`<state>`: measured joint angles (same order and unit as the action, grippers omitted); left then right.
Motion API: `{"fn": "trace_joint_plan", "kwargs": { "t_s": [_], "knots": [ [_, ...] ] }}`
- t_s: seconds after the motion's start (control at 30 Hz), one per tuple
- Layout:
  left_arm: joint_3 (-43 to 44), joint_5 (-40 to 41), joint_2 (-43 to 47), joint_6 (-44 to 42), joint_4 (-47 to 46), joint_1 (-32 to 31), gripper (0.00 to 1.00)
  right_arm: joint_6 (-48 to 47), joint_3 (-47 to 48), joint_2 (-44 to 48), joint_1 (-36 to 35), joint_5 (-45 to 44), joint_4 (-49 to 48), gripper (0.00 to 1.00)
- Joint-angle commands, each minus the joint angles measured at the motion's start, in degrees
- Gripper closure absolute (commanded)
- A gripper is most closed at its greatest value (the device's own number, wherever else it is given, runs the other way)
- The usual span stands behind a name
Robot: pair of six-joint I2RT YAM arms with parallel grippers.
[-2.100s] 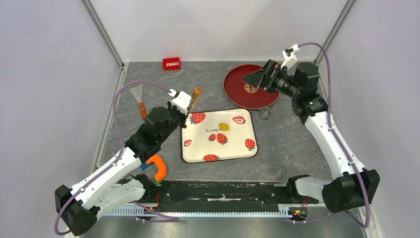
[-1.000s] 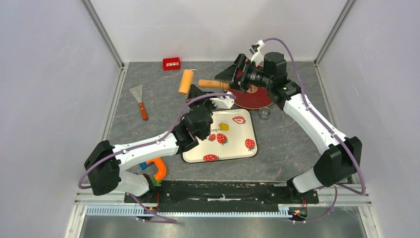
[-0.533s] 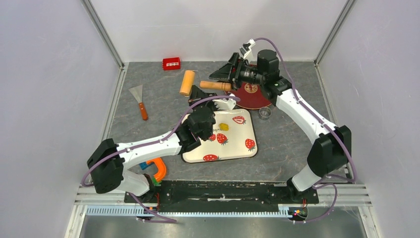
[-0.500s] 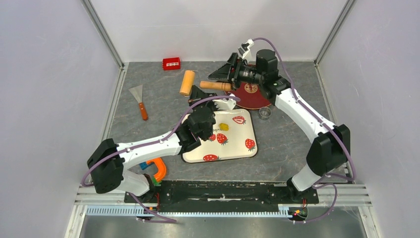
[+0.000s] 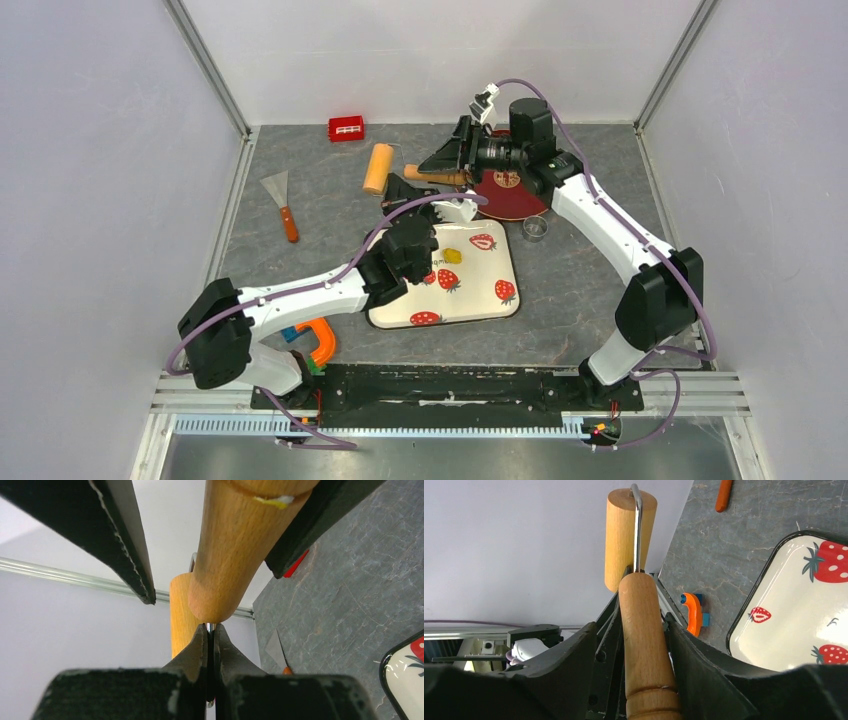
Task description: Roll out the dumpling wrappers from the dough
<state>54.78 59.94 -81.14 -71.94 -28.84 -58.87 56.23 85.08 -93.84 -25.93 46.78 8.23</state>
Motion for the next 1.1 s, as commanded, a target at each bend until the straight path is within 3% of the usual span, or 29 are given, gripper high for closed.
{"fn": "trace_joint_plan", "kwargs": {
  "t_s": [0.0,0.2,0.3,0.43,0.5,0.63,0.7,0.8,0.97,1.07],
  "knots": [
    [3.8,0.2,-0.6,-2.8,-2.5,-0.8,0.98,-1.3,1.5,0.6,-0.7,1.6,0.5,0.45],
    [3.7,1.1,-1.0,-2.3,-2.5,-1.3,0.98,-1.0,-0.2,1.1,-0.8,0.9,0.3,0.56],
    [3.5,1.2,-0.9,-2.1,-2.6,-1.4,0.98,-0.2,-0.8,1.4,-0.9,0.8,-1.0,0.67],
    [3.5,1.3,-0.8,-2.0,-3.1,-1.4,0.98,0.3,-1.9,1.8,-1.0,0.3,-2.6,0.92],
    [3.7,1.3,-0.8,-1.8,-3.5,-1.4,0.98,0.0,-2.3,2.2,-1.0,-0.2,-2.9,0.99],
    [3.9,1.4,-0.7,0.1,-3.5,-1.5,0.93,-0.9,-2.4,2.4,-0.9,-1.0,-3.2,1.00],
    [3.8,1.2,-0.3,2.6,-3.4,-1.4,0.48,-1.4,-2.5,2.5,-0.8,-1.6,-3.3,1.00],
    [2.9,0.9,0.6,7.4,-2.0,-1.5,0.22,-2.7,-2.7,2.4,-0.3,-2.2,-2.8,1.00],
    [1.8,1.0,3.2,21.8,7.3,-1.7,0.18,-6.4,-4.8,3.1,2.2,-4.0,-1.3,1.00],
    [2.4,-1.5,5.9,39.3,20.5,-1.8,0.18,-10.5,-5.9,4.0,4.4,-5.0,1.0,1.00]
  ]
}}
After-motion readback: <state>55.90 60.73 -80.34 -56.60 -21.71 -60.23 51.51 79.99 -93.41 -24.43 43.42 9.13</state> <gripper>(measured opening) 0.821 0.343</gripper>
